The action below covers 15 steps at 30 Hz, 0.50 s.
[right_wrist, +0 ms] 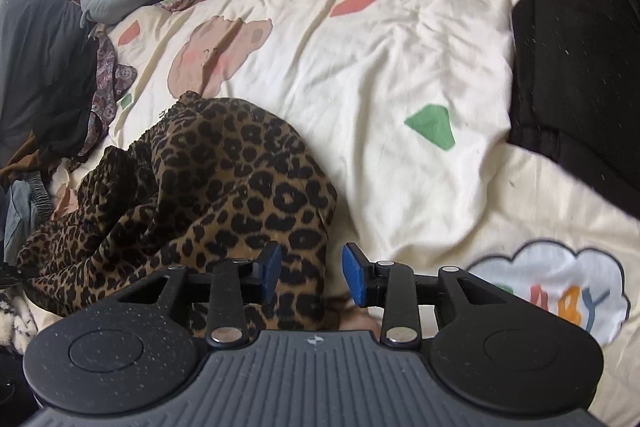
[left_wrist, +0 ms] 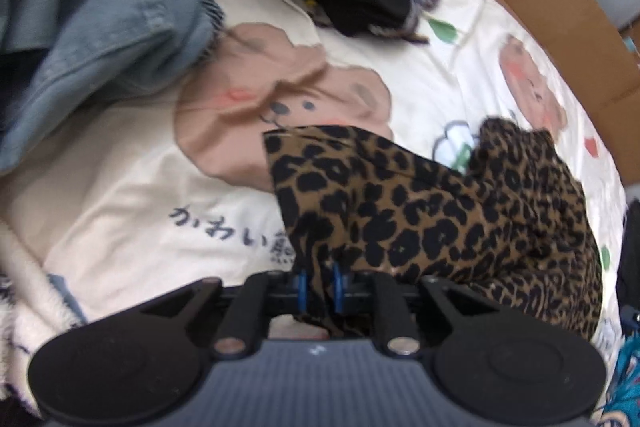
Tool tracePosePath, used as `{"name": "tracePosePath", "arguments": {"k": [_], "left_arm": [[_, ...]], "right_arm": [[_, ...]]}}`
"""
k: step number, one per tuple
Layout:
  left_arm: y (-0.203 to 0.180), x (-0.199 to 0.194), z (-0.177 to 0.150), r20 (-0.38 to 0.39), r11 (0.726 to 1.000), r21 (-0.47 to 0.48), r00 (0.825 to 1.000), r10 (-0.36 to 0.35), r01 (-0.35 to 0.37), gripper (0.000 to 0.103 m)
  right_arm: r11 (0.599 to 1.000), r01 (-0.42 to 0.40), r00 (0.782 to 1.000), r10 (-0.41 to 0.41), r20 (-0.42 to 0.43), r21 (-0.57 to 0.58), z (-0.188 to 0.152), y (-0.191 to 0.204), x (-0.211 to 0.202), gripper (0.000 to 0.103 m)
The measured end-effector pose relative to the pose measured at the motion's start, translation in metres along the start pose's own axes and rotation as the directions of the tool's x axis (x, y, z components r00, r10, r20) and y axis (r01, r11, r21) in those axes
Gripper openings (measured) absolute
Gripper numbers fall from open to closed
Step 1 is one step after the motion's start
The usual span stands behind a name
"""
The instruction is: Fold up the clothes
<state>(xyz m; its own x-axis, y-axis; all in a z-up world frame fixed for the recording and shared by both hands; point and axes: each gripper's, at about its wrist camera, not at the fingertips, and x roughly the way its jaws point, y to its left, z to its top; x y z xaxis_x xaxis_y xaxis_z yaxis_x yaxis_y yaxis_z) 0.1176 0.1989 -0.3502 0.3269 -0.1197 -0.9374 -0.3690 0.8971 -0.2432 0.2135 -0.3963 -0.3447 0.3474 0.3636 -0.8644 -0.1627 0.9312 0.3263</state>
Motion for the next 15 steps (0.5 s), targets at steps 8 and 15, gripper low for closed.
{"name": "tracePosePath", "arguments": {"k": [8, 15], "left_arm": [[-0.015, -0.029, 0.018, 0.094, 0.999, 0.034, 0.995, -0.023, 0.020, 0.021], [-0.062, -0.002, 0.022, 0.048, 0.977, 0.160, 0.987, -0.152, 0.142, 0.021]], "right_arm": [[0.999, -0.018, 0.999, 0.020, 0.037, -0.045, 0.021, 0.008, 0.015, 0.043], [0.997, -0.008, 0.999, 0.012, 0.047, -0.074, 0.034, 0.008, 0.032, 0.043]]}}
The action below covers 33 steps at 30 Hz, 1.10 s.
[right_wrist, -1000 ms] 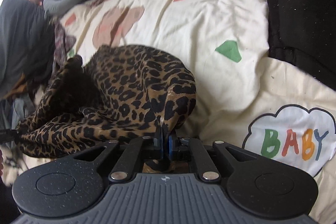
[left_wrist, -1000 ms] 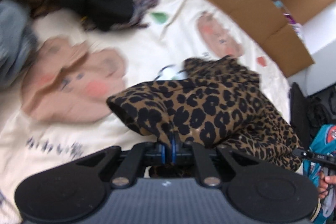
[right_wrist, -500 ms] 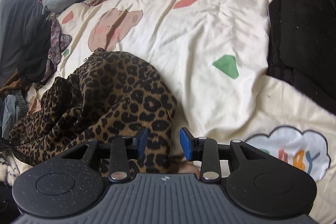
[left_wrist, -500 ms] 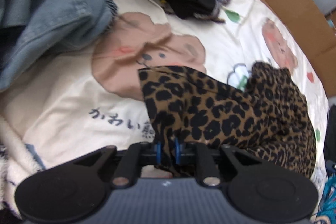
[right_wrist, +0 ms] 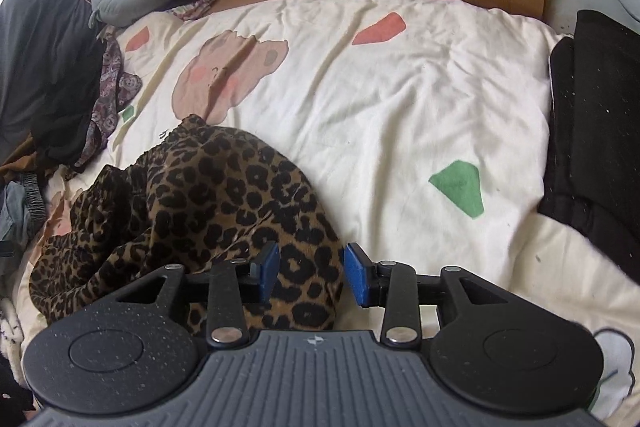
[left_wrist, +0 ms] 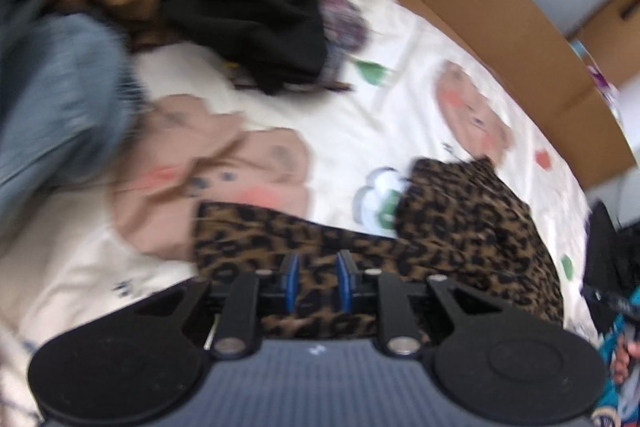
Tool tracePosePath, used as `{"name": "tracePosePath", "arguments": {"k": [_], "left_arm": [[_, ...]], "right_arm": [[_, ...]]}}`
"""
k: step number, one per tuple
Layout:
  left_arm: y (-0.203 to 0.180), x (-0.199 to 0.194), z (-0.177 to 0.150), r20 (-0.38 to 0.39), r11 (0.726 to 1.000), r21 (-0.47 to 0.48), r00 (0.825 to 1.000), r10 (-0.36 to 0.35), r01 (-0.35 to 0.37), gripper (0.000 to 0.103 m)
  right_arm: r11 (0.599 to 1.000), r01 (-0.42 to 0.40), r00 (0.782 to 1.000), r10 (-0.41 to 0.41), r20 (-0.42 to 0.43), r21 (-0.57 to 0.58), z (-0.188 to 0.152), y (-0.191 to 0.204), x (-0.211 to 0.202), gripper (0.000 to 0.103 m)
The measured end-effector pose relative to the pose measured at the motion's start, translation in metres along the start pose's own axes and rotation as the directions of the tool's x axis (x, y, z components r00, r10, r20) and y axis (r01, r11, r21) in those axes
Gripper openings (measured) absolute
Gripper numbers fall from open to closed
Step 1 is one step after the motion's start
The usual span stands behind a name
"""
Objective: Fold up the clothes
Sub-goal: 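Lower the leopard garment onto the duvet and open both tools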
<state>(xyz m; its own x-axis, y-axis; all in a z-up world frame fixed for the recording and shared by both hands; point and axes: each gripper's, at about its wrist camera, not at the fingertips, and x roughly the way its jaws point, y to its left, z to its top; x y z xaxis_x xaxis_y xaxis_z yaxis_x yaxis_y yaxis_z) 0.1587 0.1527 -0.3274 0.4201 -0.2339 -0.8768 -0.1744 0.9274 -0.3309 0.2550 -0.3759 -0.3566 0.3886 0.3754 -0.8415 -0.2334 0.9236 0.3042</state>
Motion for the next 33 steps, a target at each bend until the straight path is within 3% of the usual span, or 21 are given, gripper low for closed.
{"name": "tracePosePath", "arguments": {"k": [6, 10, 18, 21, 28, 29, 31, 32, 33], "left_arm": [[-0.035, 0.030, 0.003, -0.022, 0.986, 0.147, 0.997, -0.075, 0.077, 0.030], [-0.053, 0.047, 0.007, -0.028, 0.971, 0.227, 0.997, -0.074, 0.079, 0.038], [-0.081, 0.075, 0.010, -0.066, 0.934, 0.332, 0.991, -0.113, 0.129, 0.042], [-0.095, 0.081, 0.006, -0.073, 0.910, 0.382, 0.987, -0.143, 0.160, 0.052], [-0.118, 0.104, -0.004, -0.094, 0.837, 0.526, 0.988, -0.119, 0.151, 0.057], [-0.120, 0.104, -0.006, -0.094, 0.826, 0.543, 0.989, -0.117, 0.149, 0.058], [-0.123, 0.106, -0.011, -0.095, 0.804, 0.576, 0.989, -0.112, 0.147, 0.060], [-0.124, 0.106, -0.012, -0.095, 0.795, 0.589, 0.989, -0.111, 0.145, 0.061], [-0.125, 0.107, -0.013, -0.094, 0.787, 0.600, 0.990, -0.109, 0.144, 0.061]], "right_arm": [[1.000, 0.015, 1.000, -0.015, -0.011, -0.005, 0.006, -0.003, 0.021, 0.043], [0.999, 0.006, 1.000, -0.006, -0.015, -0.034, 0.010, 0.001, 0.032, 0.043], [0.998, 0.007, 1.000, -0.008, -0.028, -0.055, 0.015, 0.004, 0.055, 0.043], [0.997, -0.007, 0.999, 0.004, -0.038, -0.072, 0.019, 0.007, 0.066, 0.043], [0.995, -0.030, 0.997, 0.023, -0.073, -0.094, 0.021, 0.016, 0.091, 0.042], [0.994, -0.032, 0.997, 0.024, -0.078, -0.104, 0.020, 0.018, 0.093, 0.041], [0.992, -0.033, 0.996, 0.024, -0.082, -0.119, 0.019, 0.019, 0.091, 0.022], [0.992, -0.034, 0.996, 0.024, -0.085, -0.119, 0.019, 0.019, 0.091, 0.006], [0.992, -0.035, 0.996, 0.025, -0.087, -0.119, 0.019, 0.019, 0.090, 0.003]]}}
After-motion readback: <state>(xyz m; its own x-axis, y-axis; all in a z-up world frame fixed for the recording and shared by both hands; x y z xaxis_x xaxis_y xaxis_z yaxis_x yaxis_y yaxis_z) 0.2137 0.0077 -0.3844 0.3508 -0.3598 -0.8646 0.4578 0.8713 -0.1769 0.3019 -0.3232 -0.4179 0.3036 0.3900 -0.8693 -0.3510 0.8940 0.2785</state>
